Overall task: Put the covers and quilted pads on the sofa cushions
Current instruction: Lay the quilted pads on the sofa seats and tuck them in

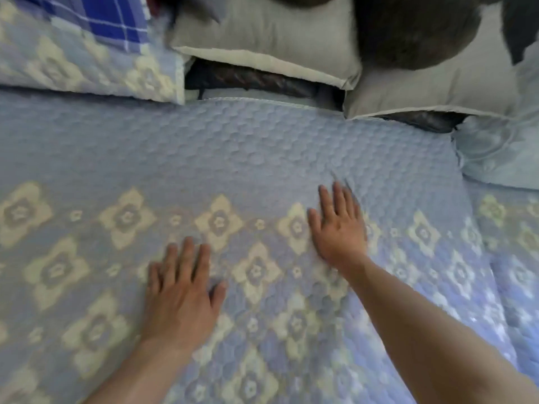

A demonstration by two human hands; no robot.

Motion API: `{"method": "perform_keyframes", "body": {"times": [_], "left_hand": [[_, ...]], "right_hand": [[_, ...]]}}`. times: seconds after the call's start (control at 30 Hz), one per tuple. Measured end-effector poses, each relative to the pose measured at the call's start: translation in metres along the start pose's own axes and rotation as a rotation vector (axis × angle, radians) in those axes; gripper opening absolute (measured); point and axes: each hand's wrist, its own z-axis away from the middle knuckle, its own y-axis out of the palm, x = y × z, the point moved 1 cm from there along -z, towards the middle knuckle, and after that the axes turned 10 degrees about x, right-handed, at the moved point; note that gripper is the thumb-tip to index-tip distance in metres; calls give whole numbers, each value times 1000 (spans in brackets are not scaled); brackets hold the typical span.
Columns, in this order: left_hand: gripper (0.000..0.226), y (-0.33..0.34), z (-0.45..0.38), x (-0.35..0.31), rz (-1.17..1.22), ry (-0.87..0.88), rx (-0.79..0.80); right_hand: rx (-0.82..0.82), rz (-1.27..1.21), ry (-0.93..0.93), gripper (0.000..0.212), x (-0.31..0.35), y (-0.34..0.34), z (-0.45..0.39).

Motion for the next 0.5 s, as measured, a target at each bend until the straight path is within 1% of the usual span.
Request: {"method": "perform_keyframes", "body": {"times": [0.1, 0.17, 0.23, 0.3, 0.37, 0.43, 0.47, 0.5], "left_hand": [[72, 9, -36, -120, -49, 177, 53], [70, 17, -51, -195, -102, 269, 102], [69, 29, -61, -256, -152, 329, 112], [68, 37, -70, -294, -184, 323, 152], [69, 37, -75, -309, -223, 283, 182], [70, 37, -64, -308, -264, 271, 210], [70, 39, -52, -304, -254, 268, 222], [71, 41, -35, -297, -230, 261, 239]], "right_hand": [[-42, -79, 334, 71, -160, 1, 11], [-40, -122, 429, 70, -224, 6, 20], [-58, -130, 423, 68, -247, 17, 17], [-78, -131, 407, 68, -253, 30, 14], [-84, -158, 397, 68, -257, 33, 9], [-59, -201, 417, 69, -260, 23, 9], [-39, -202, 406, 69, -255, 17, 14], [-28, -206, 356, 67, -247, 13, 24]]}}
